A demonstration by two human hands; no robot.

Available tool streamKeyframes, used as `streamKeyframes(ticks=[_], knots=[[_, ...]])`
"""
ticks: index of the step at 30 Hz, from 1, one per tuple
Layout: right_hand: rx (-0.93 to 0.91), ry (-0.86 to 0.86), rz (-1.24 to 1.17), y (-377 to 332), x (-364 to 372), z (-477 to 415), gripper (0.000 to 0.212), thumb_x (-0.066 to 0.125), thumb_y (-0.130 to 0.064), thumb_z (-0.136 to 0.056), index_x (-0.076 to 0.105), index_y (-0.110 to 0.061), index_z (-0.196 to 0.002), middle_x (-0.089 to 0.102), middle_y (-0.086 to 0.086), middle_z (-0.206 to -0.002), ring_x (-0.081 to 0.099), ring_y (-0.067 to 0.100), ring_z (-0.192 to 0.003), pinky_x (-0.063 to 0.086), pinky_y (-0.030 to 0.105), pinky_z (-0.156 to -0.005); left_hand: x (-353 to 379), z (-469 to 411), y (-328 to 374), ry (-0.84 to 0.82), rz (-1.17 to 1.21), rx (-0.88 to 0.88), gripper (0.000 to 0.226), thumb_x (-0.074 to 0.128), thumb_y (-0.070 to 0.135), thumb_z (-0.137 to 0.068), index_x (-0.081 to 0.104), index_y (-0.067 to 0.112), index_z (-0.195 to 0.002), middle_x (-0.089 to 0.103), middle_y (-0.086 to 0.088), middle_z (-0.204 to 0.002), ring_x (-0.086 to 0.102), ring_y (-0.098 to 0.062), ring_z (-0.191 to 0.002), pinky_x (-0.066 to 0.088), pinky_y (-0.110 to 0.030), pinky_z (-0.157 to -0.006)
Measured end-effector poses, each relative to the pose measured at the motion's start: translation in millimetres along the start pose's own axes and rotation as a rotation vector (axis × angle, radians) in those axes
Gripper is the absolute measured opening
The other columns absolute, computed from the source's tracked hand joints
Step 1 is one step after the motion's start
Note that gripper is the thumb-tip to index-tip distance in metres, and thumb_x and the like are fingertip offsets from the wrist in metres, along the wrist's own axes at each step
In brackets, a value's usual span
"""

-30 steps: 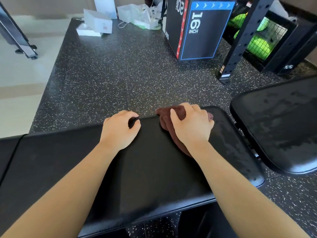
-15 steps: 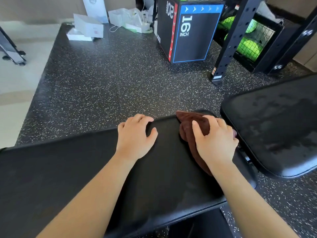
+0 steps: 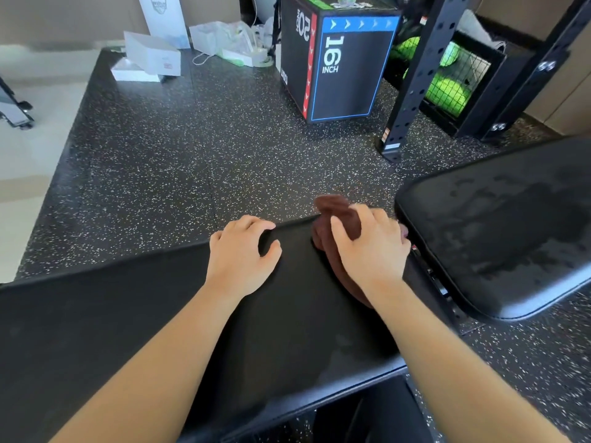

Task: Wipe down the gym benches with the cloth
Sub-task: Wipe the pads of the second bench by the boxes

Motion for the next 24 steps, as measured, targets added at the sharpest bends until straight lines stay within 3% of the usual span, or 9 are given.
streamKeyframes(ticks=[5,16,24], knots=[[0.015,0.048,0.001,21,-16,43,0.039,0.054,-0.056,-0.085,0.06,-0.033,-0.116,0.058,-0.006,-0.121,0.049,0.027,-0.111,0.038,0.047,-0.088,-1,0,1,0.022,-0.018,0.013,0.035,0.047,0.043,-0.083,0.059,0.03,-0.113,0.056,0.009,-0.118,0.049,-0.017,-0.112,0.032,-0.04,-0.094],[0.082,0.014,0.027,13,7,-47,0.042,0.043,-0.054,-0.092,0.054,-0.027,-0.121,0.056,0.007,-0.124,0.049,0.034,-0.113,0.034,0.049,-0.093,0,-2,1,0.012,-0.009,-0.007,0.03,0.052,0.041,-0.083,0.058,0.031,-0.111,0.055,0.012,-0.117,0.048,-0.016,-0.11,0.03,-0.039,-0.093],[0.046,0.012,0.012,26,-12,10,0.042,0.045,-0.057,-0.091,0.055,-0.031,-0.121,0.055,0.0,-0.125,0.046,0.031,-0.115,0.035,0.046,-0.092,-2,0,6,-0.015,0.008,0.034,0.03,0.054,0.036,-0.084,0.06,0.026,-0.112,0.056,0.007,-0.117,0.05,-0.02,-0.111,0.037,-0.043,-0.094]])
Point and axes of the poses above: each hand's wrist, its own z-axis away from the middle knuckle, its own x-axis out of the palm, y = z × x, the point moved 8 cm from there along -z, towards the middle knuckle
